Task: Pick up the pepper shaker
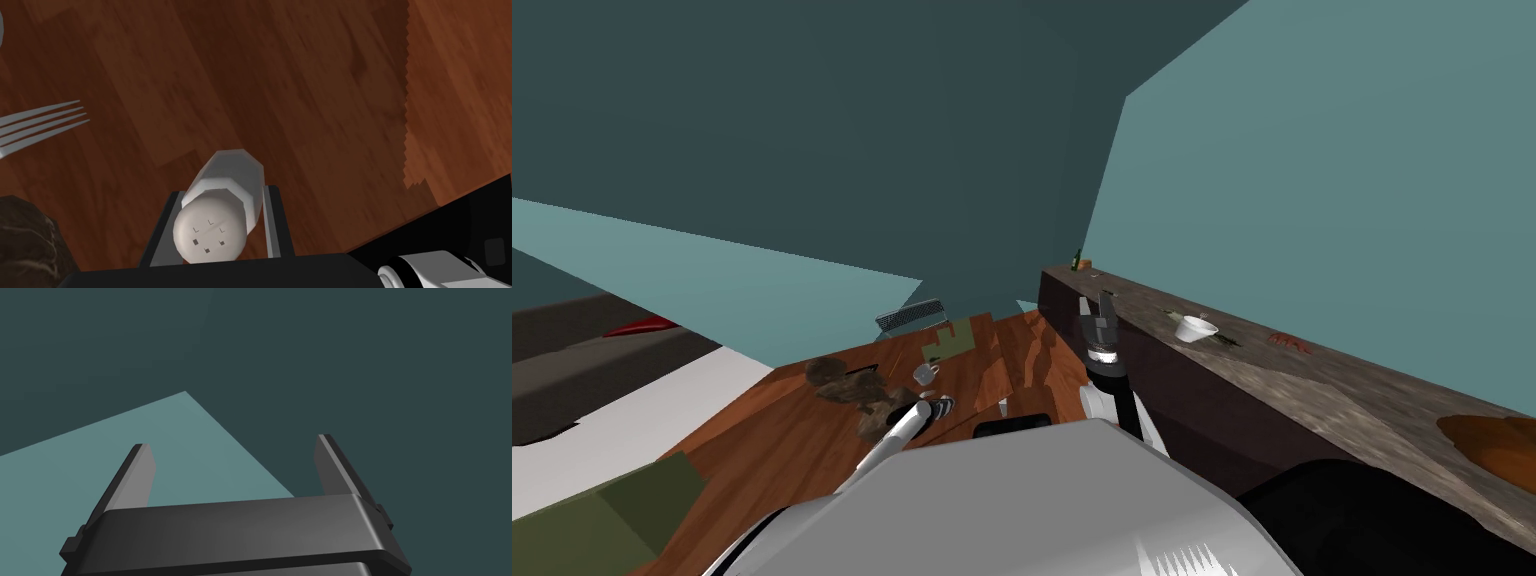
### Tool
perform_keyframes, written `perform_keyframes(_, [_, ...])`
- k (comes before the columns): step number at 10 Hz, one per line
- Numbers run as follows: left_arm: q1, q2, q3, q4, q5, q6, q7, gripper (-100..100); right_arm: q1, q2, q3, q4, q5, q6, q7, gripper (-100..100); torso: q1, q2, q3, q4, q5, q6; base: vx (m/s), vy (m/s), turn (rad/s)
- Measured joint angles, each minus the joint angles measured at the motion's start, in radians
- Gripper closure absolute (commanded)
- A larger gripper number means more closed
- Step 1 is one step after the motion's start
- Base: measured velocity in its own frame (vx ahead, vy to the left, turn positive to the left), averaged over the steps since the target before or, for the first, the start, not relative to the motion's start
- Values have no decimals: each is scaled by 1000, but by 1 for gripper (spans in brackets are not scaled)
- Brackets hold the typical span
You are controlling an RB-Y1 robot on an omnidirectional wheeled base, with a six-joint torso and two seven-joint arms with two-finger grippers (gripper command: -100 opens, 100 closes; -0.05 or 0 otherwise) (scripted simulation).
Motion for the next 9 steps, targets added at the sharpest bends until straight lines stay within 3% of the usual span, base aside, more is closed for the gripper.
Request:
perform_keyframes(1, [11,16,-21,-14,-5,1,22,100,0,0,0,0,0,0,0,0,-1,2,1,0,0,0,-57,-36,-93])
perform_keyframes(2, [-8,27,-31,29,51,-13,-12,100,0,0,0,0,0,0,0,0,-1,1,0,-1,1,0,-43,-39,-144])
perform_keyframes(3, [17,45,-49,-1,53,-10,1,100,0,0,0,0,0,0,0,0,-1,1,0,-1,0,0,-33,-23,-81])
perform_keyframes(4, [18,55,-57,2,72,-7,6,100,0,0,0,0,0,0,0,0,0,0,-1,-1,1,0,-14,-5,-5])
perform_keyframes(6, [5,60,-60,28,130,-12,-24,100,0,0,0,0,0,0,0,0,2,-3,-2,-1,1,-1,-10,-13,-73])
perform_keyframes(8, [13,84,-83,20,165,-11,-9,100,0,0,0,0,0,0,0,0,1,-1,-1,-1,1,-1,-21,-14,-50])
perform_keyframes(9, [10,86,-85,29,185,-13,-19,100,0,0,0,0,0,0,0,0,2,-2,-1,-1,1,-1,-22,-22,-151])
